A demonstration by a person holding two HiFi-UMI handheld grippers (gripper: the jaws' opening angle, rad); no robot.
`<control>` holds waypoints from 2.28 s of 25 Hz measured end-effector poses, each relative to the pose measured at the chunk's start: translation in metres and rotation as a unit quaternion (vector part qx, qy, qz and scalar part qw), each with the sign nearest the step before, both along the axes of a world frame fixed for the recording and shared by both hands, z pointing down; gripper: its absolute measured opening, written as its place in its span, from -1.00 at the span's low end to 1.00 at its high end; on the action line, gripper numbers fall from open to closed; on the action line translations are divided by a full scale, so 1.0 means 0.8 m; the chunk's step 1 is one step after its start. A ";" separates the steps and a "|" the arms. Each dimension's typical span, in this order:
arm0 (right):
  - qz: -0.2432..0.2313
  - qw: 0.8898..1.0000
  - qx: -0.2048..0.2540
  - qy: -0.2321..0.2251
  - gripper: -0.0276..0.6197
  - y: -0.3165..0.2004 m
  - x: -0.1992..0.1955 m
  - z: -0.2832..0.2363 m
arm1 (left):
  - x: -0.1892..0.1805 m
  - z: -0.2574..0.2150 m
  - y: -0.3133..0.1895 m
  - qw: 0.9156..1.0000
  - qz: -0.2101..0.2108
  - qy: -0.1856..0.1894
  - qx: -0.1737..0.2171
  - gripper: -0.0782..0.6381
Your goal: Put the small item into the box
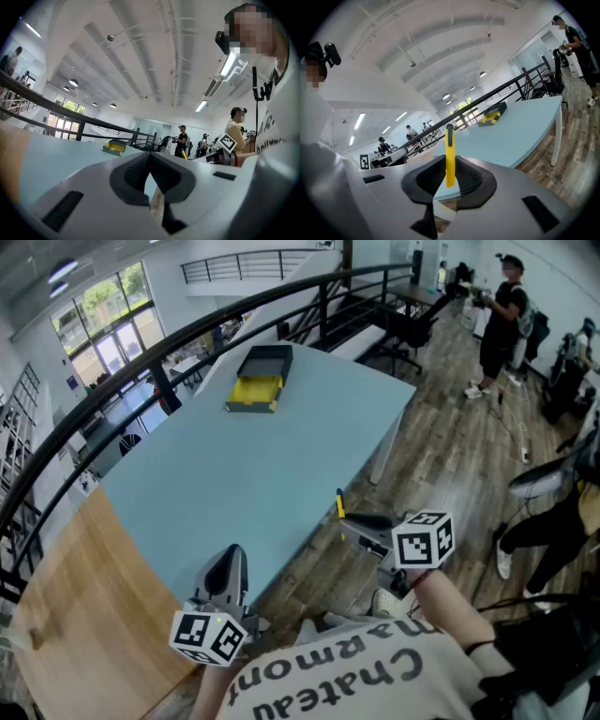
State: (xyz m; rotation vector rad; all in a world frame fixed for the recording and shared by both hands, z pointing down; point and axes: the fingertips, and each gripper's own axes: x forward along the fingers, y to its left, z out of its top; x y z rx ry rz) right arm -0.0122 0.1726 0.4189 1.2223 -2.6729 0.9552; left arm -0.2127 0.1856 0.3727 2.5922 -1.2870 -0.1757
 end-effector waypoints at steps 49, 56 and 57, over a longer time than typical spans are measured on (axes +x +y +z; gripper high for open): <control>-0.134 0.991 0.007 0.004 -0.66 -0.252 0.197 -0.030 | 0.222 -0.016 -0.194 0.993 -0.111 0.026 -0.021 -0.77; -0.169 0.985 0.015 0.018 -0.66 -0.276 0.216 -0.023 | 0.248 -0.014 -0.211 0.989 -0.143 0.022 -0.030 -0.77; -0.170 0.985 0.010 0.019 -0.66 -0.277 0.220 -0.016 | 0.251 -0.010 -0.212 0.989 -0.145 0.020 -0.032 -0.77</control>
